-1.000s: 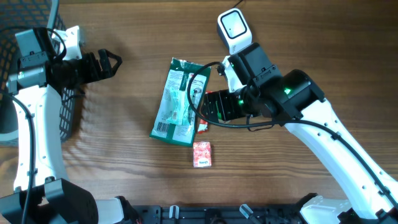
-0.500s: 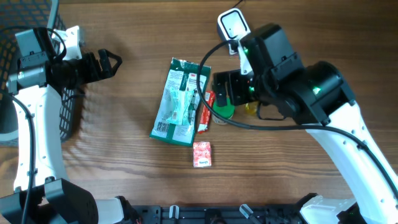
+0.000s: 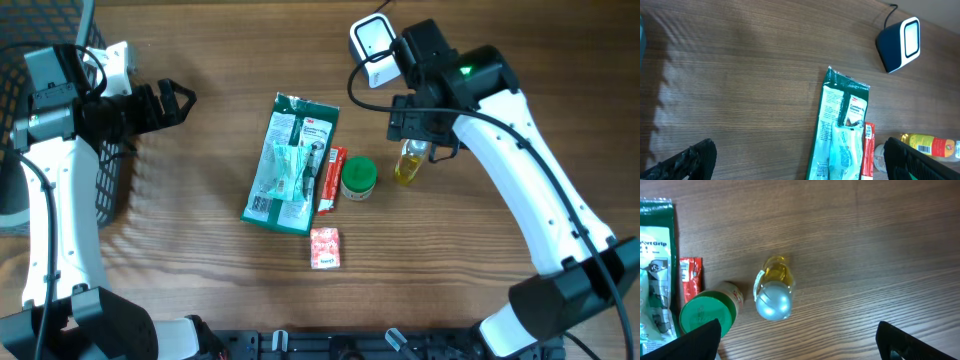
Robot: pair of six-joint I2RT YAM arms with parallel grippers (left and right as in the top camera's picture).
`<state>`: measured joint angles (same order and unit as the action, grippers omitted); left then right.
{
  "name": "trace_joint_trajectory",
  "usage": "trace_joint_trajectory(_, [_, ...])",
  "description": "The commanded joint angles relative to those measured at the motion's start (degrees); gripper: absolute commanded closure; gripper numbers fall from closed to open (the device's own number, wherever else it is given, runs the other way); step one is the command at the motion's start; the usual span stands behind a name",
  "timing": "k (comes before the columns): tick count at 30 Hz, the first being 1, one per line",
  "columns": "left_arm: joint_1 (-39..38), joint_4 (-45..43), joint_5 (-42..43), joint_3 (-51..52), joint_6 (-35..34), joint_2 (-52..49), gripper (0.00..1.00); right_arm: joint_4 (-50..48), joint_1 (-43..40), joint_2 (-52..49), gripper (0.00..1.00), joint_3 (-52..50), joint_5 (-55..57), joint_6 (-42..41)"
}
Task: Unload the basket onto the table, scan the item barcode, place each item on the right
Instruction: 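Move the right gripper above the yellow soap bottle and lower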
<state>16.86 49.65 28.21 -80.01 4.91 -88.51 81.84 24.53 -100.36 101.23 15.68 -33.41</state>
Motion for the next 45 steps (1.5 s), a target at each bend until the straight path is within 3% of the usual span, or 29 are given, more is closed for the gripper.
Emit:
trace_joint_trajectory(1, [-0.09, -0.15, 0.68, -0.26, 0.87, -0.35, 0.00, -0.28, 0.13, -1.70, 0.00, -1.11, -2.05, -1.14])
trace_joint_trajectory(10, [-0.09, -0.17, 0.68, -0.26, 0.87, -0.35, 0.00, -4.31, 0.13, -1.70, 0.00, -4.37, -3.37, -0.98])
trace_joint_trajectory(12, [-0.09, -0.17, 0.68, -0.26, 0.87, -0.35, 0.00, -6.16, -0.37, -1.70, 0.00, -4.37, -6.82, 2.38])
trace_joint_trajectory(19, [-0.09, -0.15, 0.68, -0.26, 0.87, -0.35, 0.00, -5.75, -4.33, -1.70, 0.00, -4.39, -10.27, 3.61])
trace_joint_trajectory(45, [-0.09, -0.17, 0.70, -0.26, 0.87, -0.35, 0.00, -5.92, -4.31, -1.70, 0.00, -4.39, -10.47, 4.81])
